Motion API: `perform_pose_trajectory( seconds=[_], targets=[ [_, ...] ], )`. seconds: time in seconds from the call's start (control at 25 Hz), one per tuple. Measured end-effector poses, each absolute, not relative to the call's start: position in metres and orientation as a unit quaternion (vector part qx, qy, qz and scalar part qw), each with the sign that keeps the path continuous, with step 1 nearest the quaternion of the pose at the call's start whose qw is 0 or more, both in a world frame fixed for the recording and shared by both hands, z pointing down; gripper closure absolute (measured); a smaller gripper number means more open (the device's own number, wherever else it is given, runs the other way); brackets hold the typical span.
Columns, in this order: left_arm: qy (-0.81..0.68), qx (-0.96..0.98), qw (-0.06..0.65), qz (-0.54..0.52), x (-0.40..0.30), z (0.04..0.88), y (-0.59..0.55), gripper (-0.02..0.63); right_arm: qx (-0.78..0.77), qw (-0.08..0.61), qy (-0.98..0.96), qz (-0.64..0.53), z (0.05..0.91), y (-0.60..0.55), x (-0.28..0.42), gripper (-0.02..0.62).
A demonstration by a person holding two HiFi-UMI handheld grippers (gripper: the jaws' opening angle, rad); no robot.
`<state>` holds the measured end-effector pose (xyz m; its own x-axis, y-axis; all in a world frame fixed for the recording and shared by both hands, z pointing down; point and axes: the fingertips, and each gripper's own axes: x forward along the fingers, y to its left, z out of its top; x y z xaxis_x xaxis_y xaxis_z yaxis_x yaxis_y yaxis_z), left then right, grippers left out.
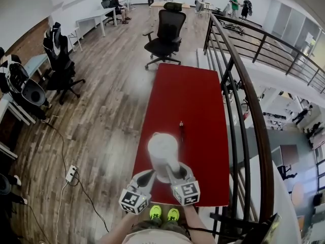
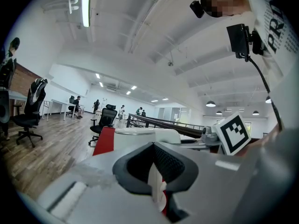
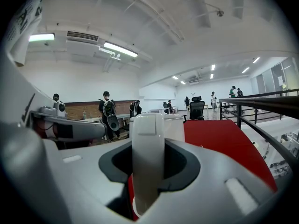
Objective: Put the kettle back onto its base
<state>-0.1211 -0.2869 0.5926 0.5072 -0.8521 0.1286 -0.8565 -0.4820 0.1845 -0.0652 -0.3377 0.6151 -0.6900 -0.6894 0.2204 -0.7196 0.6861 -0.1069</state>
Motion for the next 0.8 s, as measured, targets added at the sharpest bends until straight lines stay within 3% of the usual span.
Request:
perform_pose_trajectory(
  seconds=[0.8],
  targets=[
    [-0.485,0.864,0.132,0.002,-0.088,0.604,-0.259,0.611,0.363,0.077,-0.926,0.071,0.630,-0.287,-0.024,0.471]
  ],
)
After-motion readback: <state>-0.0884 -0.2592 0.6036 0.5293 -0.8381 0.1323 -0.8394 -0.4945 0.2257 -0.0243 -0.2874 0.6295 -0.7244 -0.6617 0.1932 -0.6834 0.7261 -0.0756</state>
